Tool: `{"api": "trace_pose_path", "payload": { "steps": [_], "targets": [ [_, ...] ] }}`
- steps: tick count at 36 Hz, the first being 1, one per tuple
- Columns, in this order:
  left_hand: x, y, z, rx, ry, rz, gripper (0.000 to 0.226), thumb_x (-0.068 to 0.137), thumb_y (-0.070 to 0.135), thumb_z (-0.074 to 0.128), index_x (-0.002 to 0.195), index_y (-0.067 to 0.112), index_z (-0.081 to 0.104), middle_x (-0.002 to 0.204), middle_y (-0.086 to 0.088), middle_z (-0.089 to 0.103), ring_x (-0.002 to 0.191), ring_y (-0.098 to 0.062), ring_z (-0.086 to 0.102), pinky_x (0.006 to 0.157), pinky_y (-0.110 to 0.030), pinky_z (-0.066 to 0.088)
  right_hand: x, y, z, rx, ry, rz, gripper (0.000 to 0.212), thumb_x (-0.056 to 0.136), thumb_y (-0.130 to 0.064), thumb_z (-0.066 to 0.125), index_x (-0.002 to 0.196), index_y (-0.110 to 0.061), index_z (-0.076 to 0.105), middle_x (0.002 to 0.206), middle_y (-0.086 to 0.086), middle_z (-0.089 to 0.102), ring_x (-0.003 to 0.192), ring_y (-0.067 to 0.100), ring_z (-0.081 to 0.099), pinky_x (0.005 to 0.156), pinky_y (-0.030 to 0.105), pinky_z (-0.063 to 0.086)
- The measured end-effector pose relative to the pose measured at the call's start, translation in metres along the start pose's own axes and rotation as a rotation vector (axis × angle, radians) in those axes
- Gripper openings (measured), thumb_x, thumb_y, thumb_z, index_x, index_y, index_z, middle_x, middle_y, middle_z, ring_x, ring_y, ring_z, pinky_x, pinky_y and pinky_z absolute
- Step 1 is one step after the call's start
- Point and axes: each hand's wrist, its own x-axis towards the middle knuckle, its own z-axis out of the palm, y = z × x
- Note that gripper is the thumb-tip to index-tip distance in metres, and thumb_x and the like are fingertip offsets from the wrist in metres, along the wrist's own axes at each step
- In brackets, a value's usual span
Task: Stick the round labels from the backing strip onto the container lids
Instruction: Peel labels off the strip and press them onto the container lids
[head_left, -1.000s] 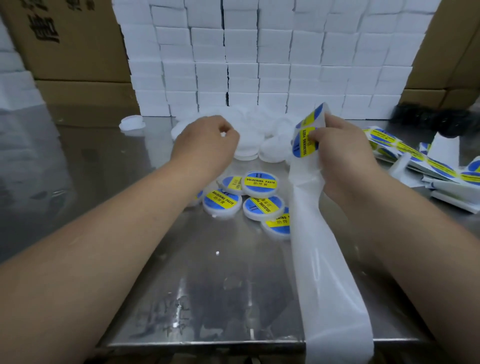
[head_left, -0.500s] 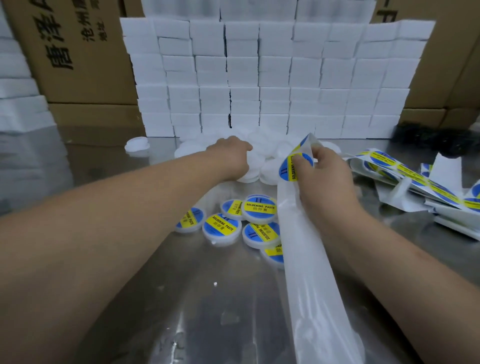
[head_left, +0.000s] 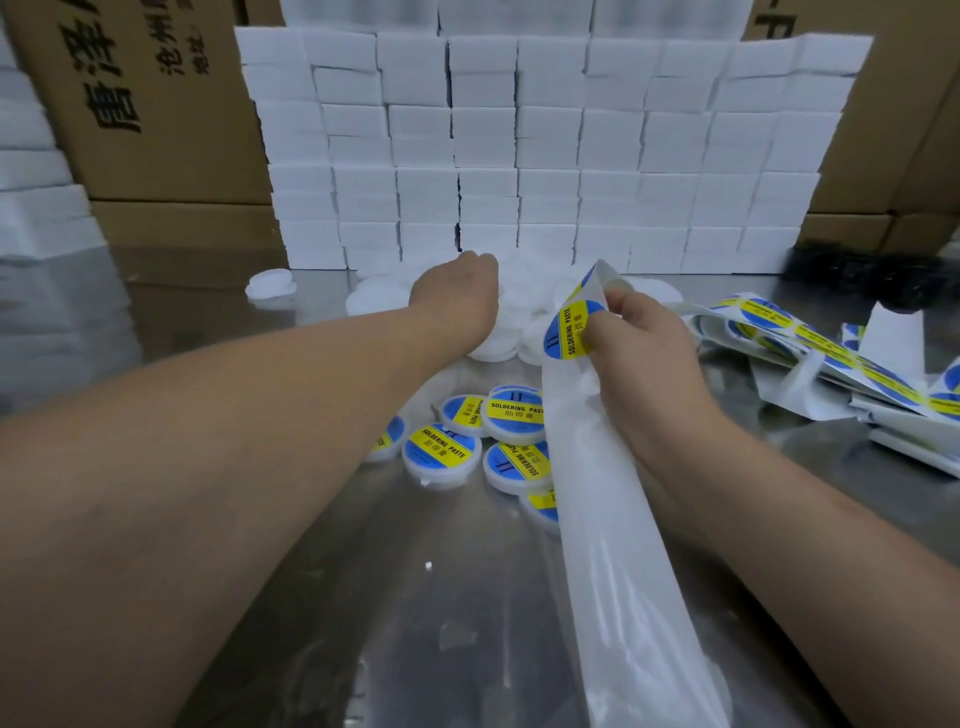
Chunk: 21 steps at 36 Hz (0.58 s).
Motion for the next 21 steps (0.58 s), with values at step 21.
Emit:
{"api": "trace_pose_path", "payload": {
  "steps": [21],
  "targets": [
    [-0.094,0.028,-0.034,-0.797,0.069,-0.139,0.016,0.088,0.034,0.05,0.103,0.039,0.055,0.099,0.006,0.044,0.079,-0.01,0.047,0.068,-0.022,0.033,-0.005,-0.006,-0.002,0.032,-0.066,0.015,0.026,0.09,-0.021,0.056,0.065,-0.014,0.057,0.06,0.001,0.052,0.054,0.011,0.046,0.052,0.021,0.037]
  ]
}}
